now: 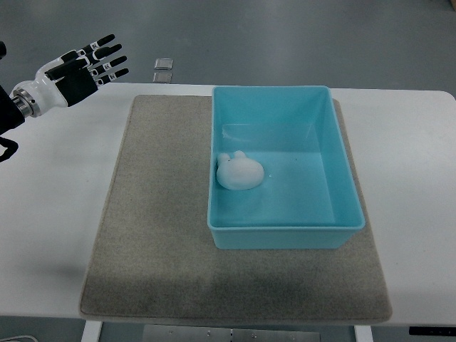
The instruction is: Place white toy into blue box with left hand
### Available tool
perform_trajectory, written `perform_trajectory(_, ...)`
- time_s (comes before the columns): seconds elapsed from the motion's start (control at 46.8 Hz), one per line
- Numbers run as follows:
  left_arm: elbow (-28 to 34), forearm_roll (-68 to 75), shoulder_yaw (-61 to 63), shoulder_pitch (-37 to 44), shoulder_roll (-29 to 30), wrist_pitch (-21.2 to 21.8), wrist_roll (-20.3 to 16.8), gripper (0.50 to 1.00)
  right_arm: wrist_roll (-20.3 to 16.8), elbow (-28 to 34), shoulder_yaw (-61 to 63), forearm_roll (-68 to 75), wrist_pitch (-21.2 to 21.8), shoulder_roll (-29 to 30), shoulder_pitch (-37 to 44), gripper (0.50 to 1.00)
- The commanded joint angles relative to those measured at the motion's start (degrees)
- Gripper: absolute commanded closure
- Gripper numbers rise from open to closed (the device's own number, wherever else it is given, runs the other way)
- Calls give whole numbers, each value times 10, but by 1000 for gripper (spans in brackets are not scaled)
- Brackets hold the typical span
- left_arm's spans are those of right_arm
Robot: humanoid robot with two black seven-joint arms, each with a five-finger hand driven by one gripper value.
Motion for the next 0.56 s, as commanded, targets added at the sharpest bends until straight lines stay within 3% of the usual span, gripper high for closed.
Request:
perform_trajectory(0.0,-1,0,-7,0,-1,0,-3,500,0,0,0,0,0,0,0,564)
perform_trajectory(0.534,-3,2,-12,0,0,0,-3,500,5,8,2,1,6,0,-6,564)
